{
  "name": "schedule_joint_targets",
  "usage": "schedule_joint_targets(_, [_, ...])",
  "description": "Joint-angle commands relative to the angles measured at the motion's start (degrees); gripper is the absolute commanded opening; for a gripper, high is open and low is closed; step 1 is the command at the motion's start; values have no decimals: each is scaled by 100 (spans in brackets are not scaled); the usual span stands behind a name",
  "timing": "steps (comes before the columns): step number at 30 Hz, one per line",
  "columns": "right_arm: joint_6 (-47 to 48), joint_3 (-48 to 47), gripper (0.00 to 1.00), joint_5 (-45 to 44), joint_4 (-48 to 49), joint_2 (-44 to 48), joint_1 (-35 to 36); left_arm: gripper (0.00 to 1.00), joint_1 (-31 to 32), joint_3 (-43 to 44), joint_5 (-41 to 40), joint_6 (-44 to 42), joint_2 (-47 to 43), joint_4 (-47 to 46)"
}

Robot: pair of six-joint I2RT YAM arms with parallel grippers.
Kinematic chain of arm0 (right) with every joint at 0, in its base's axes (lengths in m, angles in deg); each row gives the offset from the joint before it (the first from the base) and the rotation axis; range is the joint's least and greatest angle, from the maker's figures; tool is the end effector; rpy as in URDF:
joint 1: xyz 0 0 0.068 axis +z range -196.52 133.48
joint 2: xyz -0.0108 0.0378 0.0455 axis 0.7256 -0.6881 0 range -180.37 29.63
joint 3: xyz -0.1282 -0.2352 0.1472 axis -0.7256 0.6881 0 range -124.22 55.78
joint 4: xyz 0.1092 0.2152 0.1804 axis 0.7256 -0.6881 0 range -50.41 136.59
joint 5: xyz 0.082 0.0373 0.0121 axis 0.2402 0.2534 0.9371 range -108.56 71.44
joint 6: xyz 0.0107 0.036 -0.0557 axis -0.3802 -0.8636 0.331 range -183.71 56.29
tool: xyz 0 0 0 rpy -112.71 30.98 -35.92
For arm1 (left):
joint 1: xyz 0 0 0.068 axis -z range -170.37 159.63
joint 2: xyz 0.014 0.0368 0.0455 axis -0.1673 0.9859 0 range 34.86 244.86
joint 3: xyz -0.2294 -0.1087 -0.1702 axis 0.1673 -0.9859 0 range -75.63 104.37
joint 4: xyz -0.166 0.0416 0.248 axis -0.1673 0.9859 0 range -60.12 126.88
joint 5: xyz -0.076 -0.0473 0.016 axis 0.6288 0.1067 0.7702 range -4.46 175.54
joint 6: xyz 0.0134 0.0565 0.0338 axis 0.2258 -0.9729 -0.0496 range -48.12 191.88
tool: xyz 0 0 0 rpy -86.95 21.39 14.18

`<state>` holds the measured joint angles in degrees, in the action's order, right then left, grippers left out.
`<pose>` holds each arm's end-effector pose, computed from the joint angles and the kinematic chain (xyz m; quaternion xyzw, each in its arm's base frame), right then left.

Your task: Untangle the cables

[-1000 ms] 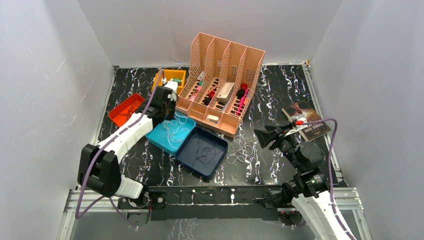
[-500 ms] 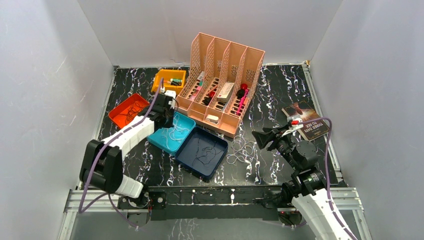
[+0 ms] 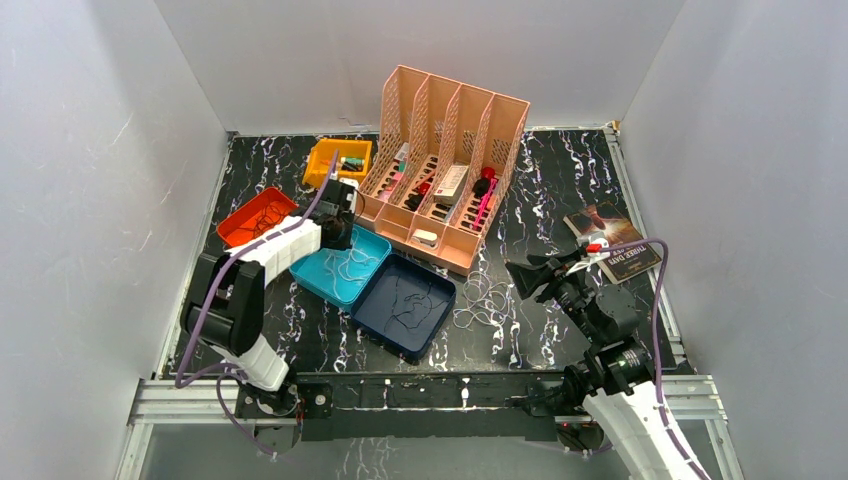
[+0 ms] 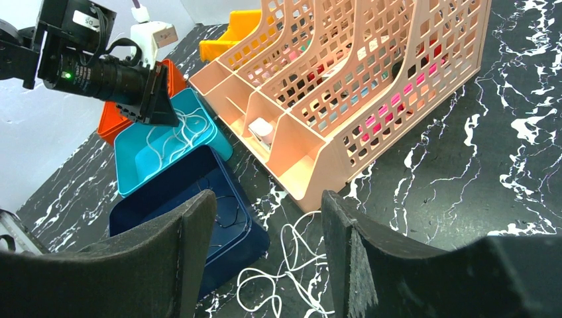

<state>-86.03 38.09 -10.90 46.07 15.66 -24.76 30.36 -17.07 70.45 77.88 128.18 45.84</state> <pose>0.1279 0.0587 0.2710 -0.0452 0.6858 0.3146 0.6547 0.3669 -0.1238 0.1990 0.0759 0.9316 0.0433 0.3528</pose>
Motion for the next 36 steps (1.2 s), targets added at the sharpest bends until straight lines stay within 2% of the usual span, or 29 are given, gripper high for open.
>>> schedule_joint_targets(1, [-17, -56, 68, -38, 141, 34, -9, 13, -40, 240, -102, -21, -386, 91])
schedule_joint_targets(8, [-10, -110, 68, -1, 216, -107, -14, 33, -34, 249, -49, 46, -791, 338])
schedule_joint_targets(16, [-50, -147, 68, -102, 154, -190, -7, 47, -40, 5, 86, 202, -1457, 648])
schedule_joint_targets(20, [-341, -476, 68, -700, -290, -326, -13, 48, -36, -67, 245, 265, -1920, 709])
schedule_joint_targets(25, [-897, -884, 70, -1406, -1249, -647, -11, 50, -15, -262, 1630, 460, -2546, 314])
schedule_joint_targets(28, [-996, -1108, 70, -1218, -1653, -1026, -13, 51, 255, -404, 1833, 720, -2802, 78])
schedule_joint_targets(33, [-919, -1352, 69, -485, -1964, -1747, -9, 53, 1101, -374, 1375, 899, -2940, -9])
schedule_joint_targets(36, [-745, -1429, 69, -10, -1975, -2127, -10, 53, 1414, -436, 1365, 1081, -2942, -228])
